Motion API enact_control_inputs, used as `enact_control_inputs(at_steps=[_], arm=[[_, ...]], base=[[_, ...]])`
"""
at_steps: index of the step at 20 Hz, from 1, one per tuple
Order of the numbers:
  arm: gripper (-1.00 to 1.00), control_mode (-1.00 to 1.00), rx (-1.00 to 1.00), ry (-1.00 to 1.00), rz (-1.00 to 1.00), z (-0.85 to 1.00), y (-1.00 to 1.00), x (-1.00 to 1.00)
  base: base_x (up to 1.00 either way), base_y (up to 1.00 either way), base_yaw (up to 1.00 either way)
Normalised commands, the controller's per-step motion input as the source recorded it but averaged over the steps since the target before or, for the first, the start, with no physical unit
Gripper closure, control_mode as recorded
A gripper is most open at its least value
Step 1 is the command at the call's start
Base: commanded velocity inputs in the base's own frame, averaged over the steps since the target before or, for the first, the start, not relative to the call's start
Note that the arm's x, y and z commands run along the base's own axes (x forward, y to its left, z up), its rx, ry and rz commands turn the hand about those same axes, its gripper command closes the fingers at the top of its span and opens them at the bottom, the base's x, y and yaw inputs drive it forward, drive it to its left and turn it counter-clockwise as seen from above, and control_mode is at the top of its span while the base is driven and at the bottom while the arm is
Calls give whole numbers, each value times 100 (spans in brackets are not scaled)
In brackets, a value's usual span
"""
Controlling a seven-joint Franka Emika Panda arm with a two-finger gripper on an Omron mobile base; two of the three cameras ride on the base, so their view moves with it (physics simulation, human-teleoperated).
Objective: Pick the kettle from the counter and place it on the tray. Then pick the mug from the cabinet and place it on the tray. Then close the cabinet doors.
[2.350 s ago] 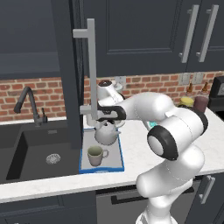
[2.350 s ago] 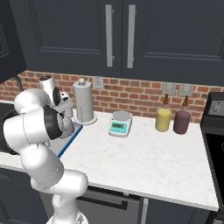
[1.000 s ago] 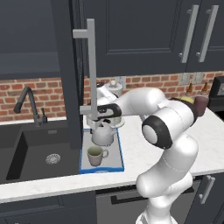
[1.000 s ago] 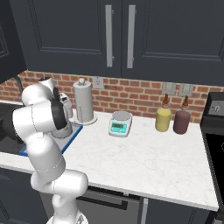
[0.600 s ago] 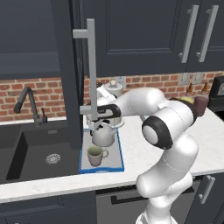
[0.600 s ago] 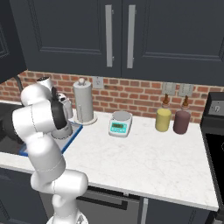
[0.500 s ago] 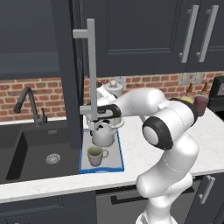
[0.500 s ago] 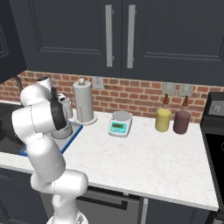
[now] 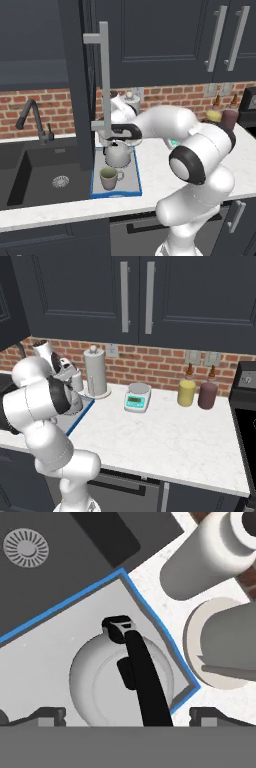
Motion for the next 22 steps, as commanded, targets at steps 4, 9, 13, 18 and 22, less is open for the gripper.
enact_control_inputs(at_steps=[4,9,13,18,22], arm=[[-100,-100,0,-18,0,57,0,-16],[-100,-100,0,-14,0,48,-1,-13],[-100,-100,6,-5,0,46,-19,-17],[-100,-100,7,-3,0,43,-22,-31],[-100,-100,12,-5,0,34,-35,-44]], base=[[0,0,0],[0,0,0],[0,0,0],[0,0,0],[0,0,0]])
